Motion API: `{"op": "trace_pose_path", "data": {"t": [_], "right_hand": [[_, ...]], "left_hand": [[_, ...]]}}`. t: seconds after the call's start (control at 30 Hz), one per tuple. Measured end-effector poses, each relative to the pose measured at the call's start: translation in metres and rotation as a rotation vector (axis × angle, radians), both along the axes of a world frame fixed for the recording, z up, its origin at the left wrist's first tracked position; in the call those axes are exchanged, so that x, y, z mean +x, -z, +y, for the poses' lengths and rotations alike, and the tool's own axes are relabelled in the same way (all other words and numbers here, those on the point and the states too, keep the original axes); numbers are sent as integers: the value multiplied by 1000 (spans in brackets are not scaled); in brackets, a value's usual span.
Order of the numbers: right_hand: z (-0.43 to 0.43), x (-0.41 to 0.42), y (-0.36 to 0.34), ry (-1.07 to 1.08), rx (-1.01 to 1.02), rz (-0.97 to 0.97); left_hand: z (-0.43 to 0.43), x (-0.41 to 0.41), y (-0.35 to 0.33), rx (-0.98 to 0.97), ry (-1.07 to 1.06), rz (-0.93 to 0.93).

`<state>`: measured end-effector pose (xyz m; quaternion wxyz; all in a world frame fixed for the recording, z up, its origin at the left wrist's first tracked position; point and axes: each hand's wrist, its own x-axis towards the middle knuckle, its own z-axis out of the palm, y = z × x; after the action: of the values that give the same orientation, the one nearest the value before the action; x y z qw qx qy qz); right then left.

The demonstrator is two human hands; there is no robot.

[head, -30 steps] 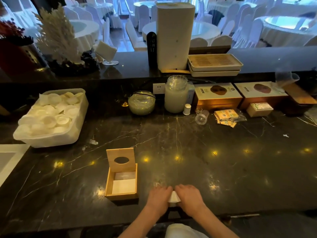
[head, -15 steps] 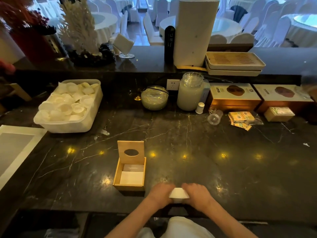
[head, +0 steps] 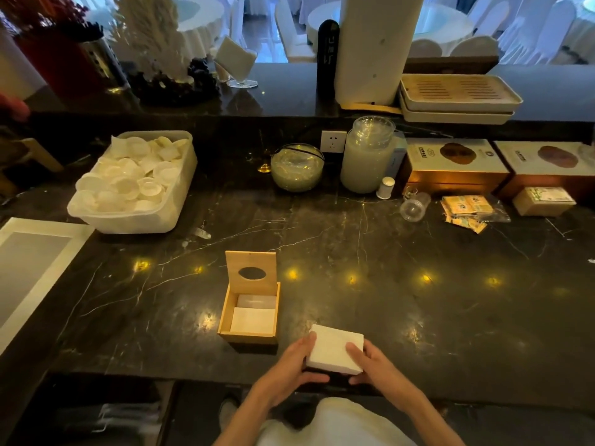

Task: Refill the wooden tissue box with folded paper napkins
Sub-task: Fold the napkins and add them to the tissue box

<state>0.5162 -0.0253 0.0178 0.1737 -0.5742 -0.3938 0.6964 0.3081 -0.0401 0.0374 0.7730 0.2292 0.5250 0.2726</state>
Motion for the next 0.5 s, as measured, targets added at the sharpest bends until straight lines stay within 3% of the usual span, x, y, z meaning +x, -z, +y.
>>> {"op": "trace_pose_path", "data": {"t": [0.3, 0.5], "right_hand": [[29, -56, -32, -239, 33, 113], [79, -121, -79, -780, 106, 50]], "left_hand": [[-19, -66, -32, 144, -131, 60], [-18, -135, -74, 246, -18, 163]]}}
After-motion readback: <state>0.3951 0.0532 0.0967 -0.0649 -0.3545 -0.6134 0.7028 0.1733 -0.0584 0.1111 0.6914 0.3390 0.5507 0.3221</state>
